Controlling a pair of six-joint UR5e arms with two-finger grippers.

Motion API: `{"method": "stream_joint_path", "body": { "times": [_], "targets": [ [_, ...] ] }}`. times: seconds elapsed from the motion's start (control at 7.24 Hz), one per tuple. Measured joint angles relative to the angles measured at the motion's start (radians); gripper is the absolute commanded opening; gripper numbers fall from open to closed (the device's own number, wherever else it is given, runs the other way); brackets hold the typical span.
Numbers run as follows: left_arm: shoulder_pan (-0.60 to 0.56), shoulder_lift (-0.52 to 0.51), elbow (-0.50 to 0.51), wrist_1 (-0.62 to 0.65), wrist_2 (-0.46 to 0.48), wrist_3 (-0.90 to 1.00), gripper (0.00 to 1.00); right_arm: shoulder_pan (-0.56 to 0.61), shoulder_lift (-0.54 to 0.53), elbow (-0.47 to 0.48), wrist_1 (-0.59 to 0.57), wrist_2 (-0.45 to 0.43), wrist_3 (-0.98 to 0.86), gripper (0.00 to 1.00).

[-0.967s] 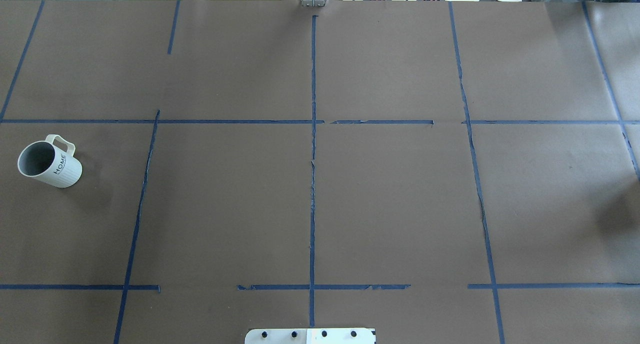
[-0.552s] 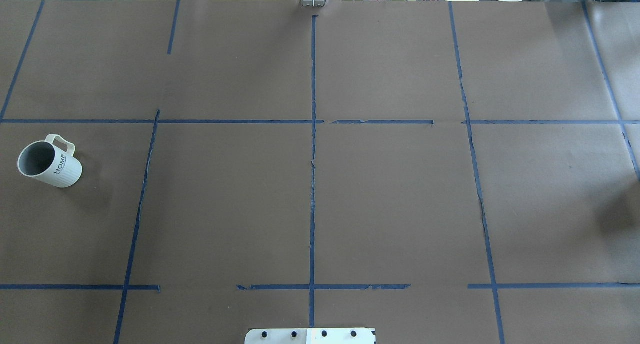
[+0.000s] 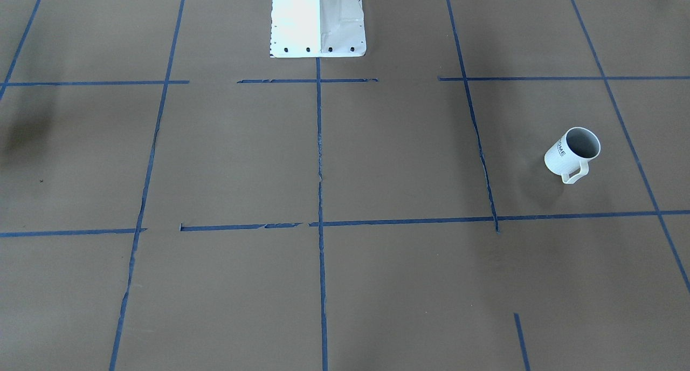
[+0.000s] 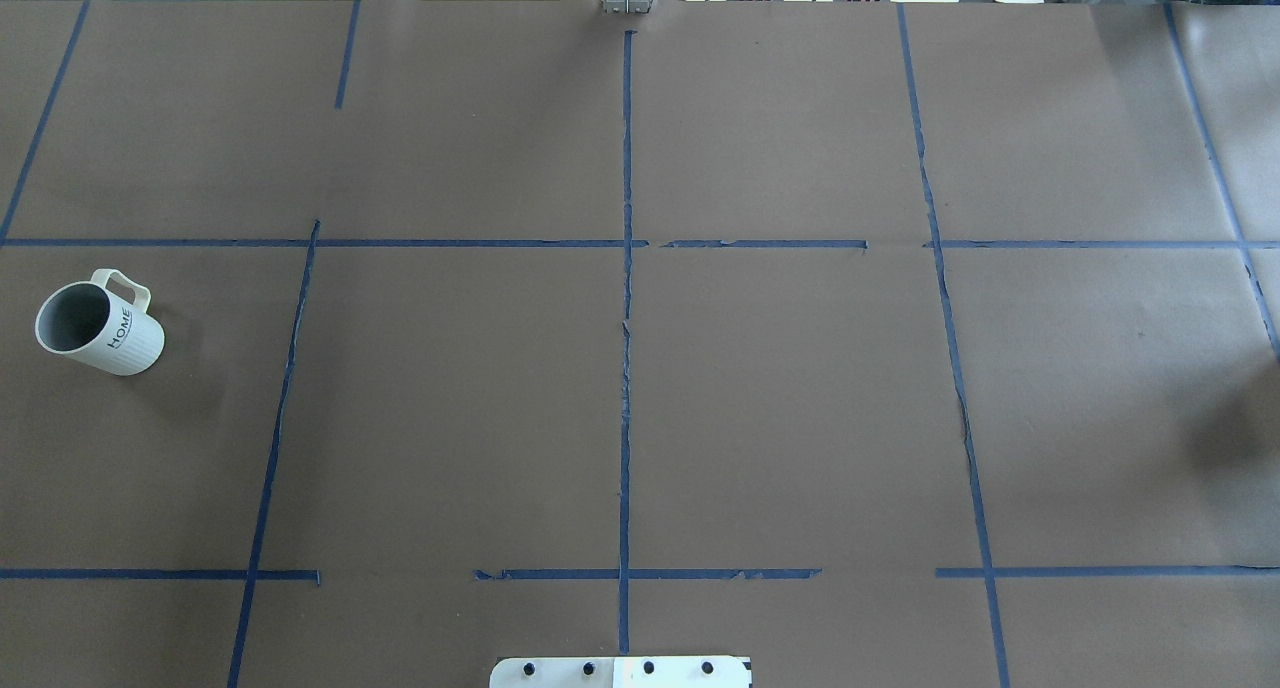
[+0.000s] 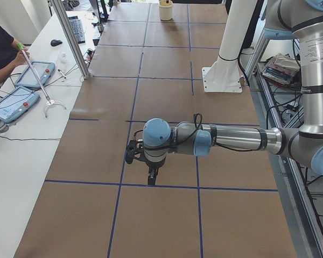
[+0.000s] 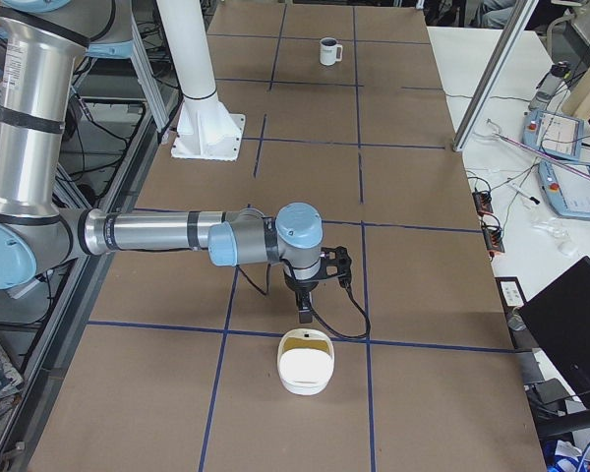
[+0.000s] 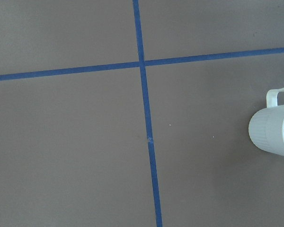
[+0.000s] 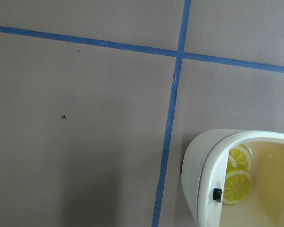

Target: Left arm hands cup to right arm to dump lemon

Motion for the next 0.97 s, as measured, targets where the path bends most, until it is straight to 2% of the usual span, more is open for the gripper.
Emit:
{"method": "stream_joint_path", "body": {
  "times": [0.41, 0.97],
  "targets": [
    [0.000, 0.039, 0.000, 0.004, -0.006, 0.002, 1.00, -0.005, -0.001, 0.001, -0.005, 0.009, -0.001, 1.00],
    [0.003, 0.051, -0.037, 0.073, 0.003, 0.001, 1.00, -0.017, 0.020, 0.043, -0.160, 0.061, -0.026, 1.00]
  ]
}}
